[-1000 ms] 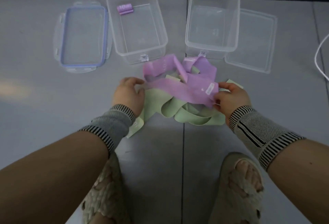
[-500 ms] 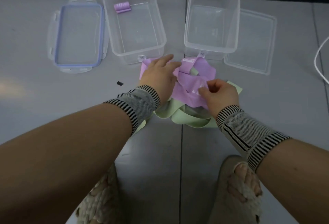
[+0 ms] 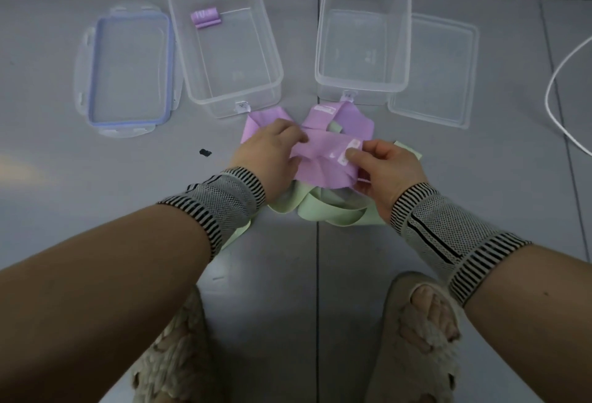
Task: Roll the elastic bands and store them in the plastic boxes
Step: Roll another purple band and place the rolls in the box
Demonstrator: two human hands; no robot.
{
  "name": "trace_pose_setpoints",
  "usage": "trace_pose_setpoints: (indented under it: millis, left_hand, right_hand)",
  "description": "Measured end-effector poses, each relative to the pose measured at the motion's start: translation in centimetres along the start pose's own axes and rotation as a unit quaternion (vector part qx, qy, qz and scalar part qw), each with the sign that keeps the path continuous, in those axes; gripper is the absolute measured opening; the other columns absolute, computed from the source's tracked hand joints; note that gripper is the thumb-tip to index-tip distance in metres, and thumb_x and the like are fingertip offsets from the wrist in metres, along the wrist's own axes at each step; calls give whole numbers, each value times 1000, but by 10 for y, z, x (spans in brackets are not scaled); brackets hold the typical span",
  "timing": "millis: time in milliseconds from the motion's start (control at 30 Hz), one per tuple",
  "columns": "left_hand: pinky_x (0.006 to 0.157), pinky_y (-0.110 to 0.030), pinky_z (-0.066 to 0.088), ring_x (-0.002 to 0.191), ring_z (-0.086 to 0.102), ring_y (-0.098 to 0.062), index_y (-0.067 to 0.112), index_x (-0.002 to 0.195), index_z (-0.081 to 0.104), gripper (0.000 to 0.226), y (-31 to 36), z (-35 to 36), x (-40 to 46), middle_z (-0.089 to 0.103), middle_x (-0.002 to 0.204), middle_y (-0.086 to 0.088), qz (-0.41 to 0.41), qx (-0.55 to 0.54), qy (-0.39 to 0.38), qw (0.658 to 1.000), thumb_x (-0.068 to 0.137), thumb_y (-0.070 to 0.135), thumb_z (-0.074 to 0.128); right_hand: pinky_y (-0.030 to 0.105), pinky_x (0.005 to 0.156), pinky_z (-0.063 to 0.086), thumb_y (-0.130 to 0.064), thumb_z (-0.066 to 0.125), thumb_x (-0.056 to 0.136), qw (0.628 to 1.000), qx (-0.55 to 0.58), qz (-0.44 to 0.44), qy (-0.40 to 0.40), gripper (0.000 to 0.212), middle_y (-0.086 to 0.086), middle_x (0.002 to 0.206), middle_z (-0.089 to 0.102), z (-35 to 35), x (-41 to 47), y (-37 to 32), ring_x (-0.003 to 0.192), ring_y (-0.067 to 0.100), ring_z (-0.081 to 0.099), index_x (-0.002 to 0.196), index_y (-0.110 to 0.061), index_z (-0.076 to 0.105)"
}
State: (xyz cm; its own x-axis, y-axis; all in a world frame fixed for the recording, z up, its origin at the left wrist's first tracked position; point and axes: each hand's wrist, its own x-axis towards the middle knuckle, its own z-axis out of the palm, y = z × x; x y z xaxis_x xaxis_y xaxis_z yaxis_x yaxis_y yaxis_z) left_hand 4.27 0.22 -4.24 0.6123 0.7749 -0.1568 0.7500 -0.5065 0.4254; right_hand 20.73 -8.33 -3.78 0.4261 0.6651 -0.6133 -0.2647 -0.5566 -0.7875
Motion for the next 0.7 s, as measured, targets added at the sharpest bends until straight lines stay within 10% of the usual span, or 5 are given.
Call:
trace_pose_setpoints:
  millis: [133,300,533,700]
  left_hand:
    - [84,-33,47,96,59,-24,18,95,68,21,18,4,-7,60,106,-2,41,-84,45,995,84,33,58]
    - [101,-38,38,116,48,-29,24,118,65,32,26,14,-14,49,133,-7,75,-65,-56,994,87,26,56]
    - [88,-33,44,108,53,-22,19,116,53,38,35,13,3,49,126,0,-29,-86,3,996,81,22,66]
    - [96,-32,40,114,51,-21,25,121,57,38,29,20,13,55,126,3,-34,-27,-36,998,84,30,62]
  right_hand:
    - [29,56,52,-12,63,88,997,68,24,-9,7,12,83,65,2,-5,-9,71,22,61,84,-15,68]
    - [29,61,52,-11,62,88,999,48,8,-22,12,12,86,69,-2,-6,-8,72,23,64,86,-19,69]
    - [25,57,54,9,58,83,994,94,14,-50,26,3,68,67,-9,-9,-11,63,16,63,84,-15,66]
    - [27,63,56,14,51,83,984,135,31,-111,29,21,92,58,-9,-8,-12,78,26,58,97,-6,66]
